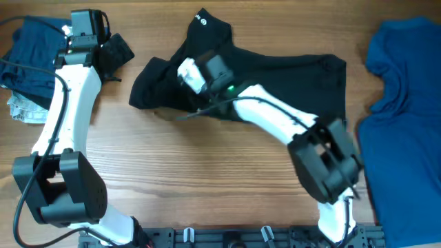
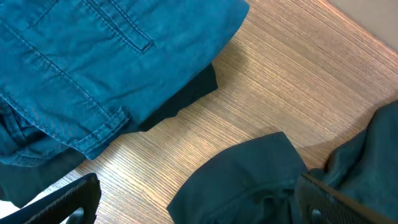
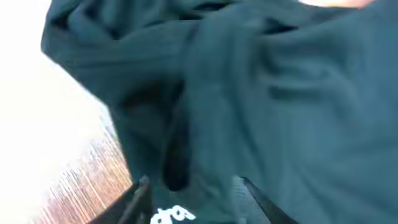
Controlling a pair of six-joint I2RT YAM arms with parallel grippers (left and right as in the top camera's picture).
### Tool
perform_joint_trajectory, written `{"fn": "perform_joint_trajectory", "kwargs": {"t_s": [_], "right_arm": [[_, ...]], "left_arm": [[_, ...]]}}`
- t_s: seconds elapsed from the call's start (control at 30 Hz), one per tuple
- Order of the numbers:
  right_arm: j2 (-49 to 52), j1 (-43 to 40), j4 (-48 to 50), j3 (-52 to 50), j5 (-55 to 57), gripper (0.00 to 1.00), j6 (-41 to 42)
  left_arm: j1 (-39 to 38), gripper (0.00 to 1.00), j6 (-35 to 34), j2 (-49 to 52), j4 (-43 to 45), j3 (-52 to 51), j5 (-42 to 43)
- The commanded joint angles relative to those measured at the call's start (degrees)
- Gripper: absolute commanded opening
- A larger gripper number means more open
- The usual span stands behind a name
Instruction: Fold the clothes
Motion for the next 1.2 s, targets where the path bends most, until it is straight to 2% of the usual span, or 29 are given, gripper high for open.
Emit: {"fn": "perform_joint_trajectory", "kwargs": {"t_s": [0.0,0.1,0.17,0.33,0.43,0.5,0.57,0.6,0.73,0.8,1.03,1.1,1.17], "right_arm": [[1.4,3.4,1.7,0.7,6.5,0.51,-5.7],[2.8,3.6,2.8,0.7,7.3,0.54,-6.5],[5.9,3.6,3.4,0.7,8.3,0.59,-10.3],[6.6,3.5,4.9,0.7,10.6,0.6,-10.9],[6.6,3.5,5.3,0.7,10.9,0.49,-10.9],[6.6,3.5,6.5,0.7,14.1,0.34,-10.9],[6.6,3.5,7.5,0.7,16.8,0.11,-10.9],[6.6,3.4,7.9,0.7,17.8,0.04,-10.8],[6.3,1.6,11.1,1.0,22.6,0.04,-4.3],[6.3,-0.1,11.3,1.4,21.1,0.04,-1.3],[7.1,-6.1,14.1,1.4,10.6,0.05,-1.2],[8.6,-7.0,16.4,1.4,8.8,0.2,-1.2],[10.5,-7.2,18.5,1.4,8.7,0.27,0.0]], "left_arm": [[0.5,1.0,-0.2,-0.4,0.0,0.7,0.3],[0.5,1.0,-0.2,-0.4,0.0,0.7,0.3],[0.5,1.0,-0.2,-0.4,0.0,0.7,0.3],[0.5,1.0,-0.2,-0.4,0.0,0.7,0.3],[0.5,1.0,-0.2,-0.4,0.0,0.7,0.3],[0.5,1.0,-0.2,-0.4,0.0,0.7,0.3],[0.5,1.0,-0.2,-0.4,0.0,0.7,0.3],[0.5,1.0,-0.1,-0.4,0.0,0.7,0.3],[0.5,1.0,-0.2,-0.4,0.0,0.7,0.3],[0.5,1.0,-0.2,-0.4,0.0,0.7,0.3],[0.5,1.0,-0.2,-0.4,0.0,0.7,0.3],[0.5,1.0,-0.1,-0.4,0.0,0.7,0.3],[0.5,1.0,-0.2,-0.4,0.0,0.7,0.3]]}}
